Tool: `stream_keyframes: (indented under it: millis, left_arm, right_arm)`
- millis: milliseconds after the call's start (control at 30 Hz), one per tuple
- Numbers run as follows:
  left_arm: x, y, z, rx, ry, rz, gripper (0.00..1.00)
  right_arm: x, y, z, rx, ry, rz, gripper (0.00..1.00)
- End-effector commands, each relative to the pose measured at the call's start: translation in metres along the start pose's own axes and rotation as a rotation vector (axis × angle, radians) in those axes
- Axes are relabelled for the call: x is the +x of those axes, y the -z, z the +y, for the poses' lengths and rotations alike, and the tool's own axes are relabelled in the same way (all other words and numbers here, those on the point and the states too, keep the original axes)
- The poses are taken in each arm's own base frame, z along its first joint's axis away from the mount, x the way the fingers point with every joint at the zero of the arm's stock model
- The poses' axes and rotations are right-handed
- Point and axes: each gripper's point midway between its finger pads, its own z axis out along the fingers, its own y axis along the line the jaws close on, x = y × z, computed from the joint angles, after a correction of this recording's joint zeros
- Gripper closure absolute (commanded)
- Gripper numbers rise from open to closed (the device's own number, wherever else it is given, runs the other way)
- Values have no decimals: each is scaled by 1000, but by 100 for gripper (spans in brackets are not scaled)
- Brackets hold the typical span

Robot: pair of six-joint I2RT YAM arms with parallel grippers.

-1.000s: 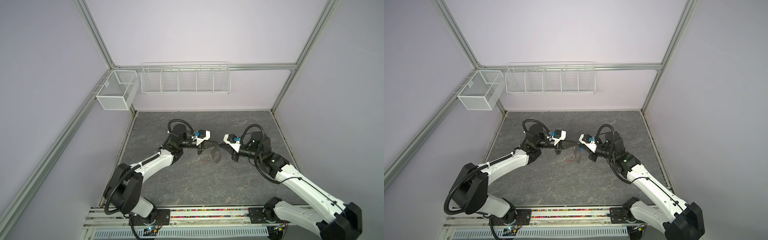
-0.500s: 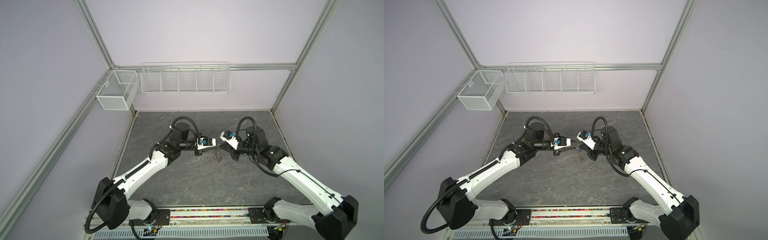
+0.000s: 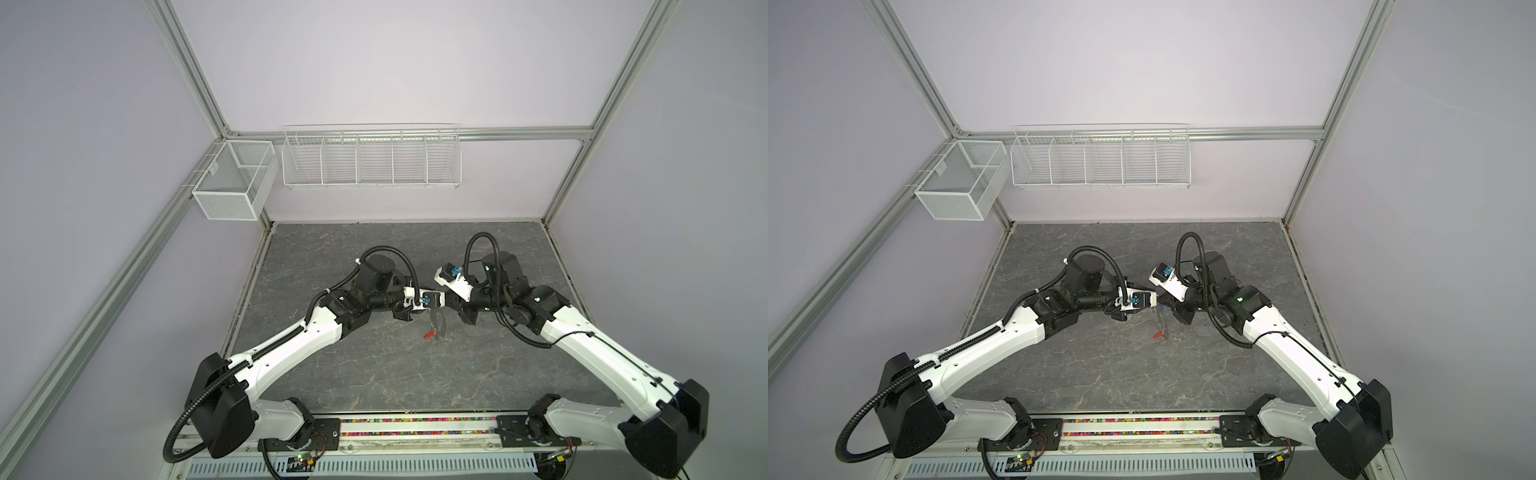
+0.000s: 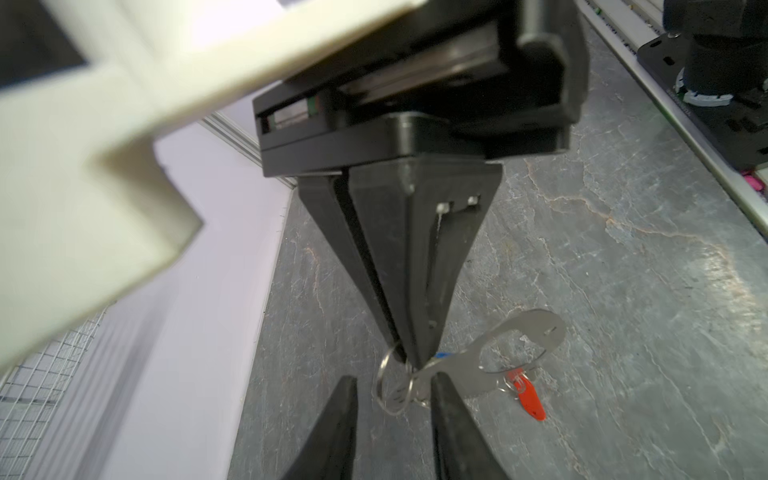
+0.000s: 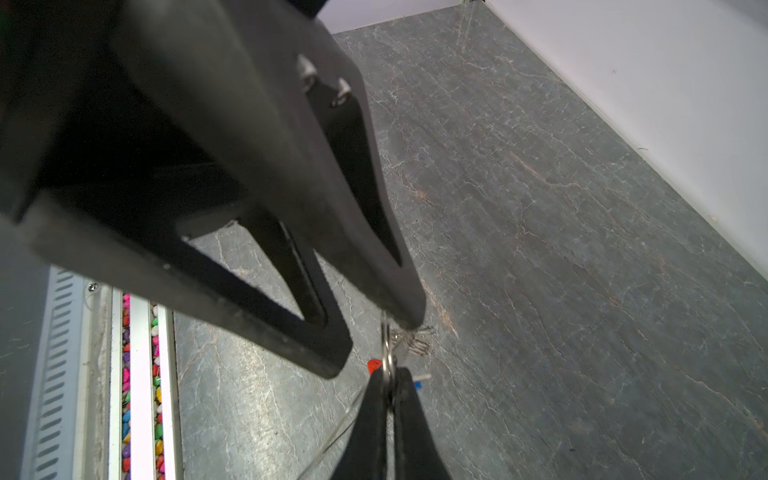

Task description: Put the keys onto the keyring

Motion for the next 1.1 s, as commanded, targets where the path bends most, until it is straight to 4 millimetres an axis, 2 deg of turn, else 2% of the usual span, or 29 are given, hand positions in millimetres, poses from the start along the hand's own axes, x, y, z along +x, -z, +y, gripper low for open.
stream_keyframes:
  millis: [0,267,367,500,667,733,800,1067]
  left_arm:
    - [-8,3,9,-47,-40,-7,69]
    - [-3,-2,4,-24,-38,17,74]
    - [-1,-3,1,-12,-46,34,79]
    - [0,-4,-1,2,-43,38,92]
    - [5,-7,-7,38,-33,63,93]
    - [7,-8,-11,59,-31,70,100]
    - [8,-8,-15,82,-27,75,100]
    - [-10,-2,4,-15,105,-45,100]
  right_arm:
    - [-11,3,2,-3,22,-12,93]
    - [-15,3,4,1,40,-19,93]
    - [-16,4,6,4,50,-20,93]
    - [-15,4,6,21,67,-15,93]
    - [-17,7,4,63,96,-31,93]
    - [-19,9,2,78,107,-41,93]
    - [-20,11,2,86,108,-53,92]
    - [2,15,-8,183,80,-28,64]
